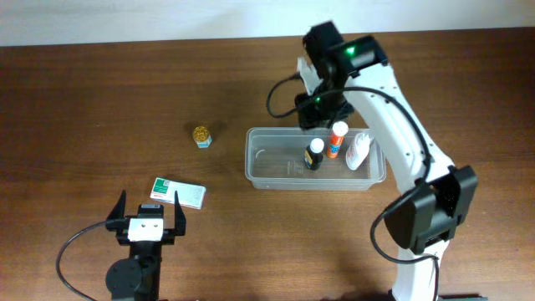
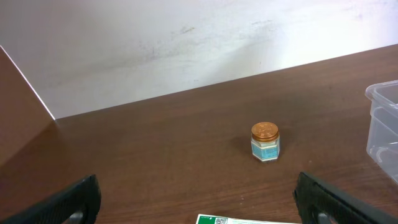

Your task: Pack container

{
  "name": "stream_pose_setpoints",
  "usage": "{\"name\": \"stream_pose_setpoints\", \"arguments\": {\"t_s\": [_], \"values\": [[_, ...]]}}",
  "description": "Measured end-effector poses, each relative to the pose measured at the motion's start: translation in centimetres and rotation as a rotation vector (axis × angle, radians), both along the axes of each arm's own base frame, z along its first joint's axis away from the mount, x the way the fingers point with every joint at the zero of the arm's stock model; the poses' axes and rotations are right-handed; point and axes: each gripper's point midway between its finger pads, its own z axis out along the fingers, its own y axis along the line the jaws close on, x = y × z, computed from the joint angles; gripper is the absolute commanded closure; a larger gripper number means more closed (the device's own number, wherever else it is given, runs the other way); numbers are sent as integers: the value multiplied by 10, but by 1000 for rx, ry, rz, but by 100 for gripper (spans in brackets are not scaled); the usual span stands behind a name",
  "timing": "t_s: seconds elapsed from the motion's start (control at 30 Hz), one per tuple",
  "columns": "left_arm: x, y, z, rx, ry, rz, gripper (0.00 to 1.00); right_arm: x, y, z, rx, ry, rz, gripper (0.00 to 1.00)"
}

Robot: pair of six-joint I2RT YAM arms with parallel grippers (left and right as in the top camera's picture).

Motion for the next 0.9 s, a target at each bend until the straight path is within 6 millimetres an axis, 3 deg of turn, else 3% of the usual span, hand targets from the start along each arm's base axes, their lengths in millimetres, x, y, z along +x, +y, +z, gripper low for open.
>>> {"name": "stream_pose_setpoints", "arguments": {"t_s": [0.03,0.07,0.1,0.17,0.23,0.3,0.4,0.5,0.63,0.77,0.9], "values": [[0,0,0,0,0,0,0,3,0,12,7,-28,7,40],[0,0,0,0,0,0,0,5,-1,24,12,-52,10,10],[0,0,0,0,0,0,0,8,-3,35,13,-81,15,2],[0,0,0,0,0,0,0,10,-20,61,-11,-129,-7,2],[0,0,0,0,0,0,0,12,-35,74,-23,-155,-34,2],[0,0,0,0,0,0,0,19,-65,90,-33,-191,-107,2],[0,0,0,0,0,0,0,28,-126,108,-52,-234,-259,2],[0,0,0,0,0,0,0,31,-189,111,-80,-241,-414,2],[0,0,0,0,0,0,0,23,-254,111,-95,-231,-615,2],[0,0,0,0,0,0,0,12,-299,110,-95,-221,-769,2],[0,0,0,0,0,0,0,2,-326,110,-98,-217,-861,2]]}}
